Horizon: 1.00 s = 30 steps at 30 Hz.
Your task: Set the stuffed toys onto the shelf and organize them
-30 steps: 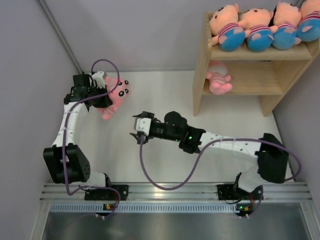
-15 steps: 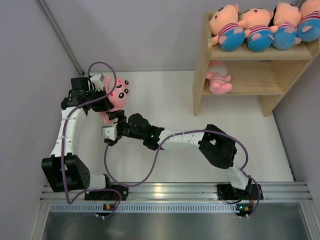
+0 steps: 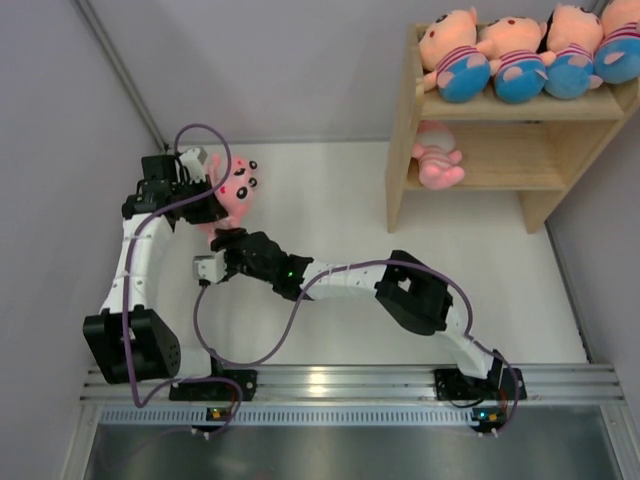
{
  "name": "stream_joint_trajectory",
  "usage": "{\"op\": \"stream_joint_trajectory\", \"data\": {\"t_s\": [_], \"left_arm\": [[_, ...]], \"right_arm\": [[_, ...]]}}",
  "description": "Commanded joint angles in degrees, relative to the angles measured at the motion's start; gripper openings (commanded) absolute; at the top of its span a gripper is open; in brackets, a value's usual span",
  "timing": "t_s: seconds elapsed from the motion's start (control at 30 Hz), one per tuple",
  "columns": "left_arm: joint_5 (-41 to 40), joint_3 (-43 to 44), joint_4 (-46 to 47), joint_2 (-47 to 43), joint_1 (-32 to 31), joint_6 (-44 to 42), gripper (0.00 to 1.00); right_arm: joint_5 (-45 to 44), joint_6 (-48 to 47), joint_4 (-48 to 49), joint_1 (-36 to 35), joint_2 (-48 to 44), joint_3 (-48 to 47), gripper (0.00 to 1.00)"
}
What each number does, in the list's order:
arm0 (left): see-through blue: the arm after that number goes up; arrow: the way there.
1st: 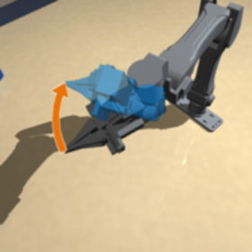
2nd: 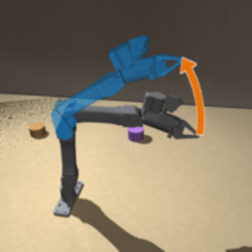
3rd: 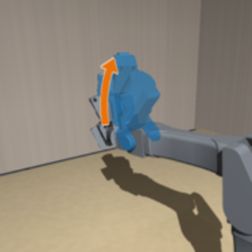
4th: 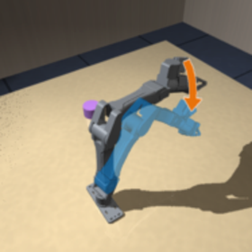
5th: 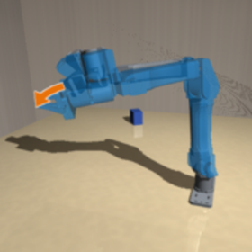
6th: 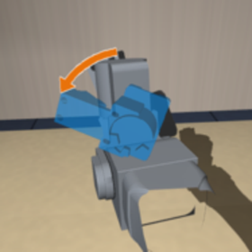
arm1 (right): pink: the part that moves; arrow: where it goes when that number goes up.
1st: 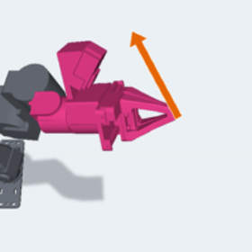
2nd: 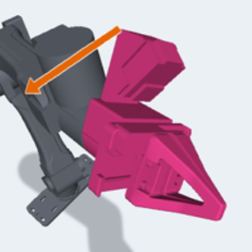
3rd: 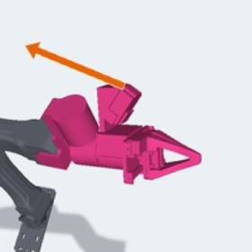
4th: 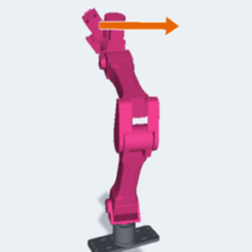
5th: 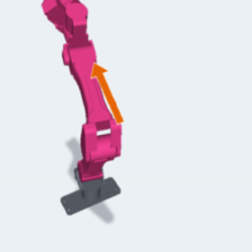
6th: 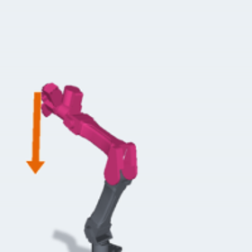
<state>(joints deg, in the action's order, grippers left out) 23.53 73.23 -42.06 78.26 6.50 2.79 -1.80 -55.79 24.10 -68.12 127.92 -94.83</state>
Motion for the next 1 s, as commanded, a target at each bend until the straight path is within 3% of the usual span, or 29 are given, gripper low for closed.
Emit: {"op": "stream_joint_trajectory", "data": {"t_s": [0.0,0.03,0.07,0.13,0.27,0.37,0.4,0.5,0.6,0.73,0.97], "left_arm": [[2.04,1.3,-0.12,-2.06,0.27,0.55,0.0],[2.05,1.04,-0.12,-2.32,0.35,0.55,0.0],[2.05,0.95,-0.12,-2.41,0.35,0.55,0.0],[1.96,0.77,-0.12,-2.32,0.27,0.29,0.0],[2.13,0.69,-0.47,-2.32,0.44,-0.67,0.0],[2.75,0.95,-1.52,-2.5,0.44,-3.48,0.21],[2.75,0.95,-1.79,-2.76,0.61,-4.1,0.33],[2.14,0.95,-2.67,-3.2,0.79,-5.42,0.56],[1.34,1.91,-4.25,-3.55,1.14,-6.65,0.67],[2.31,2.53,-5.66,-4.08,1.23,-8.93,0.77],[4.5,4.38,-6.1,-2.23,1.23,-9.55,0.78]], "right_arm": [[-8.12,1.21,-5.71,-0.7,3.03,-6.67,0.45],[-8.65,1.47,-7.47,-0.7,3.56,-8.34,0.37],[-9.18,1.56,-7.75,-0.7,3.57,-8.53,0.17],[-10.06,2.0,-7.84,-0.7,2.52,-7.83,0.01],[-10.07,5.16,-6.35,-0.53,-1.87,-4.24,0.0],[-6.64,8.49,-6.25,0.09,-6.27,-0.81,0.0],[-5.07,8.94,-6.52,0.26,-7.15,0.59,0.0],[-2.6,10.0,-8.62,0.79,-10.4,3.32,0.0],[0.38,12.01,-10.9,1.49,-14.18,7.09,0.0],[7.5,14.74,-18.1,3.25,-21.9,11.94,0.0],[19.18,16.76,-42.44,8.08,-34.56,14.76,0.0]]}}
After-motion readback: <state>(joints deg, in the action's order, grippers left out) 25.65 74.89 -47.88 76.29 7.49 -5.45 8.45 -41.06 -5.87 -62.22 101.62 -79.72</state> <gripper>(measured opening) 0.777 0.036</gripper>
